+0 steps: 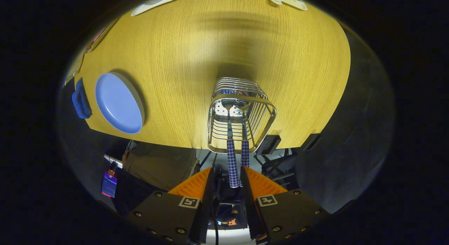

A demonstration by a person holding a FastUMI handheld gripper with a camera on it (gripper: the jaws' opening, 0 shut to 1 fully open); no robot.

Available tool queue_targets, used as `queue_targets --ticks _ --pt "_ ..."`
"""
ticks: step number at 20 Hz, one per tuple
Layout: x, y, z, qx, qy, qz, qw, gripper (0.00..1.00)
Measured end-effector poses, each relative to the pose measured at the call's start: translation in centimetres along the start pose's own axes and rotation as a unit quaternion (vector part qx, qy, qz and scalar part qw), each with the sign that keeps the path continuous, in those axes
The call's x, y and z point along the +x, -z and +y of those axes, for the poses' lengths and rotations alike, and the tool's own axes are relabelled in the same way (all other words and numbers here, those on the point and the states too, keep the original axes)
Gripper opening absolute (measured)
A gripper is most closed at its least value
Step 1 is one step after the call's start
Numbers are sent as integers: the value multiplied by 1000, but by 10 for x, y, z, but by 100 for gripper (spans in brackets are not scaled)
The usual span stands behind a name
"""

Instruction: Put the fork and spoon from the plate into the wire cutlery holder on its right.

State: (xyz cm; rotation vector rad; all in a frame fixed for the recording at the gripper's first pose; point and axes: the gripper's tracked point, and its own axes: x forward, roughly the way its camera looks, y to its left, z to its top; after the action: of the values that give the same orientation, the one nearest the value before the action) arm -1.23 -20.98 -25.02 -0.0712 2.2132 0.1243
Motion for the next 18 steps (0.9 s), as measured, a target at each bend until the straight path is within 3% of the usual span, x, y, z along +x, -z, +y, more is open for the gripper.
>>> queue_targets --ticks 4,5,8,11,16,18 --pt "-21 12 7 -20 25 -64 997 45" --pt "-28 19 7 -23 31 -91 995 50" --pt "-46 23 38 -36 41 -197 979 54" --pt "-50 30 76 -43 33 -323 945 97" --pt "-67 49 145 -54 22 -497 866 96" --pt "-80 46 165 -34 19 -569 822 97"
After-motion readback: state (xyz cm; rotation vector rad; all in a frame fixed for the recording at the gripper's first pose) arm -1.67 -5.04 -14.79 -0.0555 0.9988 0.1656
